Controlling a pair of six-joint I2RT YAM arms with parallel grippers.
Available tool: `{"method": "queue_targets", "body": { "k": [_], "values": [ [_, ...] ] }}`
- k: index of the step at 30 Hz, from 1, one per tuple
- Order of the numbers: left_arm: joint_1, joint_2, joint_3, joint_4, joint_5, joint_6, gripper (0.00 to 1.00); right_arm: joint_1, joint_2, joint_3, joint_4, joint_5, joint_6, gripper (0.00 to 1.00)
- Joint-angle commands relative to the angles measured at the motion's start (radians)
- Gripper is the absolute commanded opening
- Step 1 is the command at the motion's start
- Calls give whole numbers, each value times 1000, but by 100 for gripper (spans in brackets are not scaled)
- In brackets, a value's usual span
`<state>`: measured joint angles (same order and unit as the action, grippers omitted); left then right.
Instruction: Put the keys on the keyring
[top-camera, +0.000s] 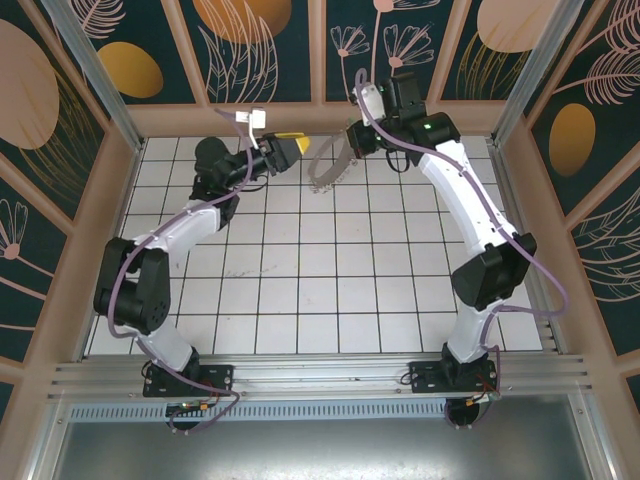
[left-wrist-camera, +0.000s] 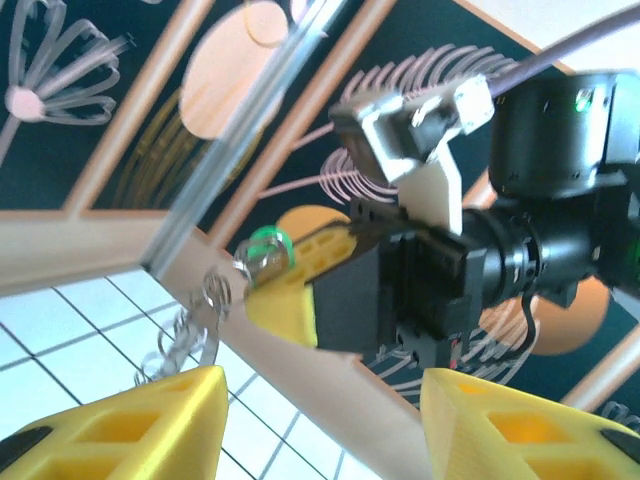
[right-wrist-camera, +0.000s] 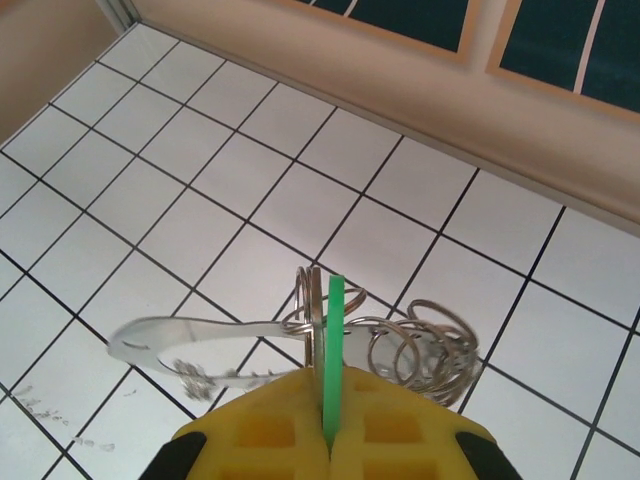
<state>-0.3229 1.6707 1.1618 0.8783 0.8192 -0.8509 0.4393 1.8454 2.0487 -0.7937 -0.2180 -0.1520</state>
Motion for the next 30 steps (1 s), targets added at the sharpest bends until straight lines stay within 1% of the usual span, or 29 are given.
{"method": "queue_targets", "body": {
  "k": [1, 3, 9, 10, 12, 15, 20, 23, 26, 29, 30],
  "values": [
    [14, -62, -13, -83, -63, 79, 53, -1, 50, 22, 34, -22, -1, 0],
    [18, -78, -16, -117, -74, 105, 53, -1, 104, 55, 40, -33, 2, 0],
    [31, -106, -22, -155, -82, 119, 54, -3, 306, 267, -14, -46, 5, 0],
    [33, -109, -21, -161, -81, 121, 54, -3, 327, 286, -19, -50, 7, 0],
    [33, -113, -19, -165, -81, 124, 54, -4, 338, 266, -12, -52, 15, 0],
    [36, -118, -22, -166, -79, 125, 55, -1, 294, 106, 56, -68, 41, 0],
    [35, -120, -36, -163, -72, 126, 55, 23, 133, -315, 292, -103, 159, 0],
    [36, -119, -49, -148, -66, 113, 55, 43, 65, -521, 411, -128, 256, 0],
    [36, -117, -55, -141, -62, 103, 56, 80, 26, -668, 487, -123, 330, 0],
    [36, -115, -60, -134, -58, 96, 56, 102, 17, -751, 522, -122, 391, 0],
    [36, -115, -62, -133, -57, 93, 56, 124, 18, -770, 529, -121, 412, 0]
  ]
}}
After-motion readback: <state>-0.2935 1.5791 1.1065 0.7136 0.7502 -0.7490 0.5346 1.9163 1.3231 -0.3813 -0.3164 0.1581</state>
